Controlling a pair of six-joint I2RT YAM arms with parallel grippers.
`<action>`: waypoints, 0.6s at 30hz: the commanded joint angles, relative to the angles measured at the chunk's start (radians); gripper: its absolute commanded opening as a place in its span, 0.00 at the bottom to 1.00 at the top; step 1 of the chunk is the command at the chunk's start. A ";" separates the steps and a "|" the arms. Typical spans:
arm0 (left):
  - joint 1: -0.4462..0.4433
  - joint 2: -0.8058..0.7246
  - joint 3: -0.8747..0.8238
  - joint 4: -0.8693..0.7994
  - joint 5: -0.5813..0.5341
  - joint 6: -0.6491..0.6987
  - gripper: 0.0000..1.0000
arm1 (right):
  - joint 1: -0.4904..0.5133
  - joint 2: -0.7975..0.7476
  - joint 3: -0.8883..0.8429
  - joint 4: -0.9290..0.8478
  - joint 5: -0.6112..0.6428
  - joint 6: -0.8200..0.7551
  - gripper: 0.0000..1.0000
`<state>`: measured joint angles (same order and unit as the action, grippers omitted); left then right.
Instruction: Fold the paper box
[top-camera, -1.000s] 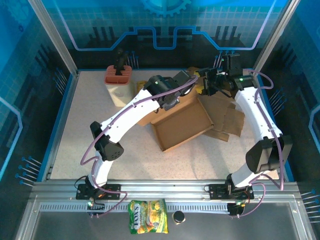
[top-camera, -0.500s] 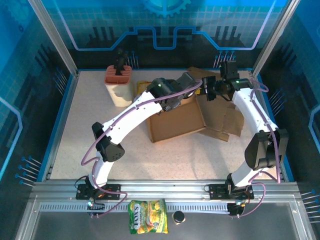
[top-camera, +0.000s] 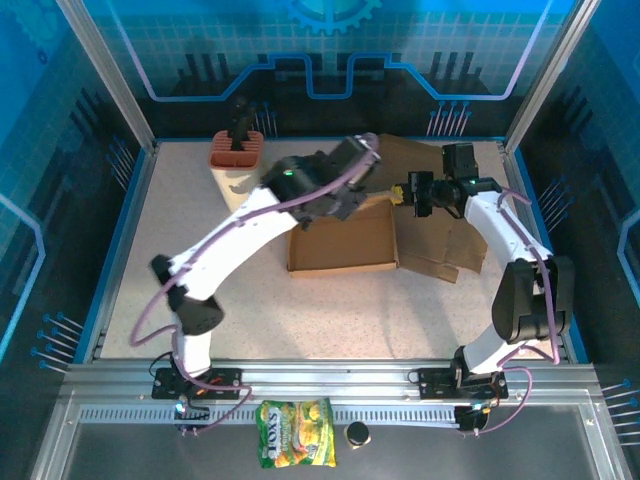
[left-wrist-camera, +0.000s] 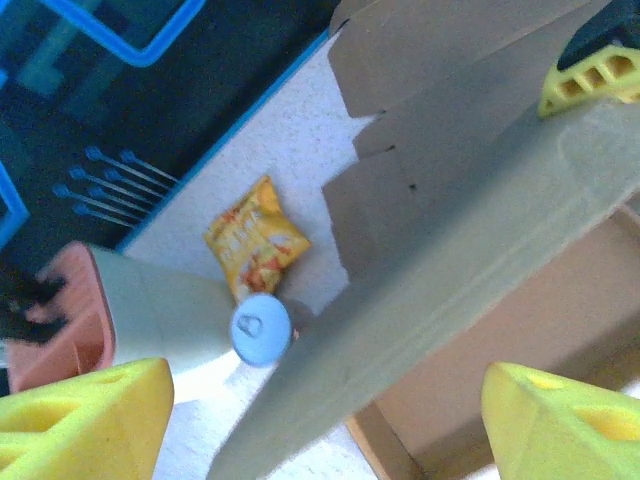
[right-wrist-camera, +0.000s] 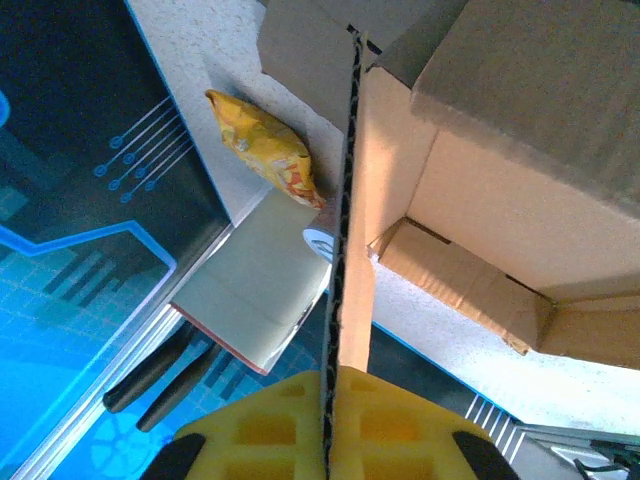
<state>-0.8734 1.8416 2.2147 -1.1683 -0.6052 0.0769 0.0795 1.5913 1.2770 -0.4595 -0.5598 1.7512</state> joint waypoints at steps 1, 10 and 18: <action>0.071 -0.230 -0.227 0.089 0.153 -0.156 0.79 | -0.031 -0.030 -0.026 0.068 -0.047 0.021 0.00; 0.472 -0.721 -1.039 0.417 0.560 -0.210 0.73 | -0.073 0.003 -0.042 0.051 -0.109 -0.031 0.00; 0.781 -0.694 -1.268 0.663 0.778 -0.379 0.71 | -0.086 0.027 -0.056 0.050 -0.125 -0.059 0.00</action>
<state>-0.1772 1.1385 0.9607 -0.6670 0.0425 -0.1764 0.0113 1.6009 1.2350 -0.4095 -0.6476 1.7187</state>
